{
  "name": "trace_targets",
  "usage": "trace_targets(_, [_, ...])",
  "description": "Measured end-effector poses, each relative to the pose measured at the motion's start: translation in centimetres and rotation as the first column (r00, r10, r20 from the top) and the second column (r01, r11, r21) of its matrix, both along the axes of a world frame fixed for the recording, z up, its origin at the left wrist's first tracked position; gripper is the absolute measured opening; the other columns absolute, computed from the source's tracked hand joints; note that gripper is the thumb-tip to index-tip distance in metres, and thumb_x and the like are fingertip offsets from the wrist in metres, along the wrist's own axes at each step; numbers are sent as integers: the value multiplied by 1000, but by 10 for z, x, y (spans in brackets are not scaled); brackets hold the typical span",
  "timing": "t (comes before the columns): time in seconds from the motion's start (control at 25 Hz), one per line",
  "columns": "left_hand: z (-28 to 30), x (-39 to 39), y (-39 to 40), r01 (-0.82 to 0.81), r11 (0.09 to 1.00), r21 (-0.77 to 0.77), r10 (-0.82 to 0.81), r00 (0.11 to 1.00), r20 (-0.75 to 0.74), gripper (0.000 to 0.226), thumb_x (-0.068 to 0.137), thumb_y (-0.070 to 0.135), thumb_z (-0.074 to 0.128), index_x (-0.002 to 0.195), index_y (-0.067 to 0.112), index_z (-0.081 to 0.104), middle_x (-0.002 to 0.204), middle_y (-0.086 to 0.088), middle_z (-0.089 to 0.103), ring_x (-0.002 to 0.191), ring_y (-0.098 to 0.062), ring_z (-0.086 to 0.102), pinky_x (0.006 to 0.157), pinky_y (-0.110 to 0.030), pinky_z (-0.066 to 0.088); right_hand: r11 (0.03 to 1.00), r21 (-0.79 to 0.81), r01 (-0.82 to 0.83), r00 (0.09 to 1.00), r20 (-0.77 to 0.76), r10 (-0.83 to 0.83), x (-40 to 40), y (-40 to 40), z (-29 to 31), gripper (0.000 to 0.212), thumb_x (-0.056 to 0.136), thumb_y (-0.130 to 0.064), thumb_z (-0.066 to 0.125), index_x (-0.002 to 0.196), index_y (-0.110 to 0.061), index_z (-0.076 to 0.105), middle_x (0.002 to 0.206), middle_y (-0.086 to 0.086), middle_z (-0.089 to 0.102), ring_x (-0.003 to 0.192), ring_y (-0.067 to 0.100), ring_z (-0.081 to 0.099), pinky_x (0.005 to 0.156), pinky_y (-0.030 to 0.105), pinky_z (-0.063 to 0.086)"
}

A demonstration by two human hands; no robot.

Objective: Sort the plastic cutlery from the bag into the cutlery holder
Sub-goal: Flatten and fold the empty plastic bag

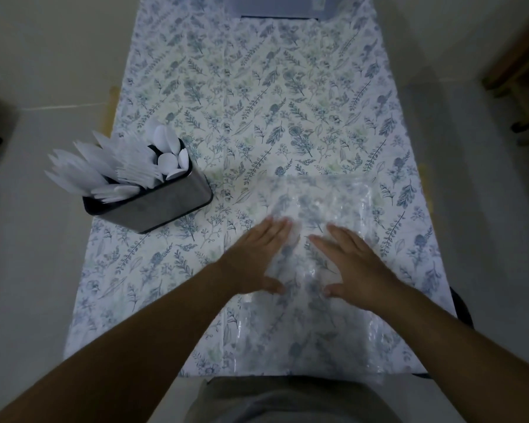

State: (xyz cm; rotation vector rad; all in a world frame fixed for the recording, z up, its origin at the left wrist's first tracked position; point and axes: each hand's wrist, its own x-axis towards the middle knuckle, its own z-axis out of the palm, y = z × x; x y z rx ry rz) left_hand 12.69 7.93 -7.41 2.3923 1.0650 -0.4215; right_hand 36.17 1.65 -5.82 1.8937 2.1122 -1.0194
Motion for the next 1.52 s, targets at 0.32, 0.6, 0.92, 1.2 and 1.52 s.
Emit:
trace_targets(0.32, [14,8,9,-91,987,129,93,996,-9,148,45,84,73,158,26,-3,166,-6,-11,151,-29,-15,118,-54,-8,987,98,126,992,-1,-126,6,5,16,98,69,-44,88,152,-44,36,159,-4,26,148,25,23,114,42,32])
trace_targets(0.6, [34,4,-14,-648,-159,-745,979,-198,-37,44,95,33,58,134,15,46,96,-13,73,65,-20,67,52,-25,48,414,-365,834,271,-382,-883,14,-1,29,67,98,-18,62,155,-28,28,91,11,71,68,21,58,57,32,44])
trace_targets(0.92, [32,-7,-7,-406,-262,-876,950,-269,-160,34,104,41,44,107,8,55,86,-14,75,73,-29,71,64,-34,51,213,-653,727,-33,-343,-939,15,24,22,29,103,-43,50,116,-19,55,87,9,74,70,24,69,59,31,49])
trace_targets(1.2, [35,-5,-17,-441,-208,-873,967,-228,-115,30,104,41,43,114,14,53,79,-15,75,63,-26,69,59,-32,56,196,-739,645,-144,-369,-918,19,-13,23,44,97,-58,52,75,-20,51,66,3,67,72,23,68,64,36,48])
trace_targets(1.52, [40,-17,-22,-388,-114,-915,992,-94,-83,73,97,66,35,105,1,67,98,-18,74,90,-30,69,71,-36,54,386,-706,594,-52,-512,-857,45,-34,23,23,98,-1,58,112,-18,64,99,7,69,90,23,67,75,40,52])
